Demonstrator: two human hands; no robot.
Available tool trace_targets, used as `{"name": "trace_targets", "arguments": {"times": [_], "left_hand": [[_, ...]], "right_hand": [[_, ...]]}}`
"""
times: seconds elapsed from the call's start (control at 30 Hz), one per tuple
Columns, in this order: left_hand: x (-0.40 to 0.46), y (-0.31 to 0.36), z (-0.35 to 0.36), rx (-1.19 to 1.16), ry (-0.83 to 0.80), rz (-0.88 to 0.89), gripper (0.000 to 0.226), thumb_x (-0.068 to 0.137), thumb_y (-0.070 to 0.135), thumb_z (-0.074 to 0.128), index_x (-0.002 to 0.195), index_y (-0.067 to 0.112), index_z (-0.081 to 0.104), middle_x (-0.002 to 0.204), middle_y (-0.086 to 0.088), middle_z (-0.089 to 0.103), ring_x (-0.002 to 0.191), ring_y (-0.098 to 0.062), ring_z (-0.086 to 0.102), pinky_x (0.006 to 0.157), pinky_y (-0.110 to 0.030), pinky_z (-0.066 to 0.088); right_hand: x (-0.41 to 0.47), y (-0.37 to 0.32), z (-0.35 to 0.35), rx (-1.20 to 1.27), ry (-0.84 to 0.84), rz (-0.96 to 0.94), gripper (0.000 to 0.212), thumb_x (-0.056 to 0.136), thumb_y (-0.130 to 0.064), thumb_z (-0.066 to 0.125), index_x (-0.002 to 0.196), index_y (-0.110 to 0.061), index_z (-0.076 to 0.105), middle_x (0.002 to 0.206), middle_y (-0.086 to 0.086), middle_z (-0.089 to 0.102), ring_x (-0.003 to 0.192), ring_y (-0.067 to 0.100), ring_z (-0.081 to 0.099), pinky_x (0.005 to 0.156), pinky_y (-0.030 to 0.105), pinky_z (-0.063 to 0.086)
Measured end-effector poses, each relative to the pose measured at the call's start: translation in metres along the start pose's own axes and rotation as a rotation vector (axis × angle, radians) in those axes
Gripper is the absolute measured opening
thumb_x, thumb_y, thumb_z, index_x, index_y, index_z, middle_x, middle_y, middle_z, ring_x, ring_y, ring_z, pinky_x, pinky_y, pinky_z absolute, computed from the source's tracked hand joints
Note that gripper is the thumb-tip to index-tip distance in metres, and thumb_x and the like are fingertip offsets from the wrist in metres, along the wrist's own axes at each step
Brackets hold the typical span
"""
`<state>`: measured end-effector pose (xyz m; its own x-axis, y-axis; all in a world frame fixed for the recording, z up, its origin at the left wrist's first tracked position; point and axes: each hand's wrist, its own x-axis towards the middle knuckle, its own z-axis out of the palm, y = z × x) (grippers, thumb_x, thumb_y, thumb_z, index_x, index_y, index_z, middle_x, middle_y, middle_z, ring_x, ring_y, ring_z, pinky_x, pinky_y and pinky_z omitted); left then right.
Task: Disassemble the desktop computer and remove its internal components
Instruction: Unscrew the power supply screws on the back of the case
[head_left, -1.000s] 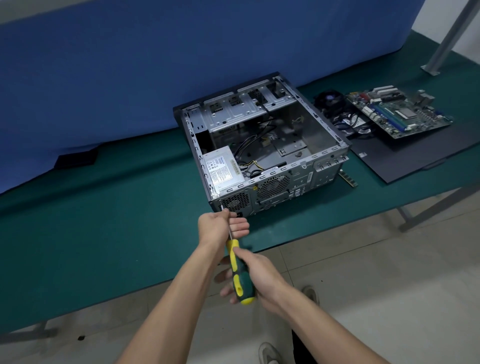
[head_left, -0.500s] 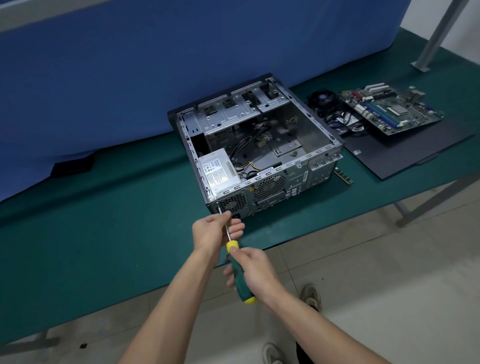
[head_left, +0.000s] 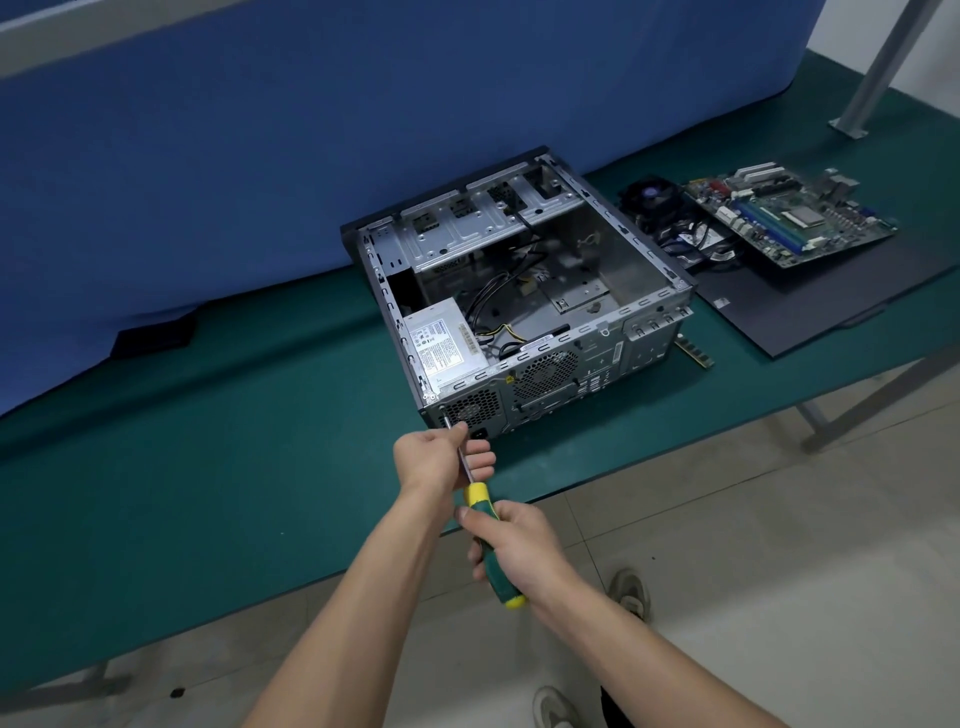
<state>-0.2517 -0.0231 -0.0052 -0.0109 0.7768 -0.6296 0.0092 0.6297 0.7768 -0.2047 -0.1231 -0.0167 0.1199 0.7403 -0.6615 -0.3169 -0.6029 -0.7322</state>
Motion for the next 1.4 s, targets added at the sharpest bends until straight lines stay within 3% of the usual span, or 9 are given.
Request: {"name": "trace_targets", "arguments": {"times": [0.13,0.23,0.37,0.53,0.6,0.8,1.0,1.17,1.4], "left_hand": [[0.003,0.0,0.005,-0.092,-0.018,-0.022,0.028,0.1,0.005,0.038,0.078,-0.006,0.051,0.072,-0.023,0.06,0.041,-0.02,0.063,0.039,-0.029,0.053],[0.003,0.001,0.002,-0.073,-0.09,-0.051,0.033,0.103,0.013,0.031,0.083,-0.006,0.05,0.076,-0.022,0.062,0.044,-0.02,0.064,0.041,-0.029,0.054],[0.001,0.005,-0.004,0.132,-0.002,0.025,0.018,0.095,0.008,0.052,0.086,-0.008,0.056,0.063,-0.016,0.062,0.036,-0.018,0.056,0.038,-0.025,0.05],[0.002,0.005,0.002,0.023,-0.007,0.01,0.028,0.099,0.006,0.04,0.077,-0.006,0.052,0.068,-0.022,0.061,0.038,-0.019,0.061,0.037,-0.028,0.052],[0.004,0.004,0.0,0.016,-0.059,-0.007,0.031,0.102,0.01,0.035,0.082,-0.006,0.052,0.075,-0.024,0.062,0.043,-0.021,0.064,0.042,-0.03,0.054],[0.007,0.005,-0.002,0.2,-0.001,0.06,0.02,0.095,0.011,0.053,0.081,-0.003,0.055,0.064,-0.017,0.063,0.038,-0.02,0.057,0.039,-0.027,0.05],[0.011,-0.002,0.008,0.041,-0.007,0.054,0.022,0.101,0.009,0.033,0.086,0.0,0.046,0.061,-0.017,0.057,0.04,-0.02,0.051,0.035,-0.023,0.044],[0.016,0.006,0.014,-0.072,0.093,0.044,0.01,0.096,0.006,0.046,0.1,-0.003,0.05,0.076,-0.019,0.063,0.042,-0.02,0.063,0.038,-0.03,0.052],[0.02,-0.001,0.022,-0.185,0.21,0.064,0.016,0.096,0.004,0.047,0.106,-0.007,0.053,0.075,-0.02,0.064,0.044,-0.019,0.065,0.043,-0.028,0.055]], "right_hand": [[-0.005,-0.005,-0.007,0.138,-0.211,0.155,0.04,0.096,-0.041,0.046,0.11,-0.005,0.056,0.071,0.005,0.069,0.051,0.021,0.061,0.044,0.024,0.047],[-0.006,-0.003,-0.006,0.187,-0.203,0.083,0.026,0.098,-0.027,0.046,0.093,-0.004,0.056,0.067,0.007,0.065,0.046,0.021,0.059,0.042,0.024,0.046],[-0.002,0.001,0.005,0.023,0.017,-0.017,0.018,0.088,-0.021,0.064,0.086,-0.007,0.052,0.06,0.002,0.056,0.044,0.014,0.052,0.05,0.025,0.042],[-0.006,-0.006,-0.004,0.104,-0.196,0.166,0.034,0.095,-0.036,0.047,0.112,-0.008,0.052,0.073,0.006,0.069,0.055,0.023,0.064,0.045,0.026,0.049],[-0.007,-0.004,-0.01,0.126,-0.238,0.144,0.029,0.098,-0.031,0.042,0.104,-0.006,0.056,0.07,0.007,0.069,0.053,0.023,0.064,0.044,0.025,0.049],[0.001,0.003,-0.01,-0.04,0.044,-0.009,0.027,0.085,-0.028,0.068,0.084,-0.01,0.049,0.061,0.001,0.055,0.043,0.011,0.05,0.044,0.018,0.041],[0.0,-0.006,-0.018,0.044,-0.057,0.107,0.021,0.096,-0.031,0.047,0.091,-0.013,0.055,0.064,0.003,0.061,0.045,0.016,0.053,0.042,0.019,0.036],[0.009,-0.001,-0.023,-0.162,0.176,-0.044,0.018,0.085,-0.025,0.065,0.086,-0.012,0.054,0.072,0.003,0.059,0.064,0.018,0.053,0.064,0.029,0.042],[0.012,-0.013,-0.052,-0.503,0.269,-0.131,0.02,0.079,-0.04,0.07,0.084,-0.026,0.057,0.068,-0.011,0.054,0.066,0.012,0.053,0.062,0.028,0.042]]}}
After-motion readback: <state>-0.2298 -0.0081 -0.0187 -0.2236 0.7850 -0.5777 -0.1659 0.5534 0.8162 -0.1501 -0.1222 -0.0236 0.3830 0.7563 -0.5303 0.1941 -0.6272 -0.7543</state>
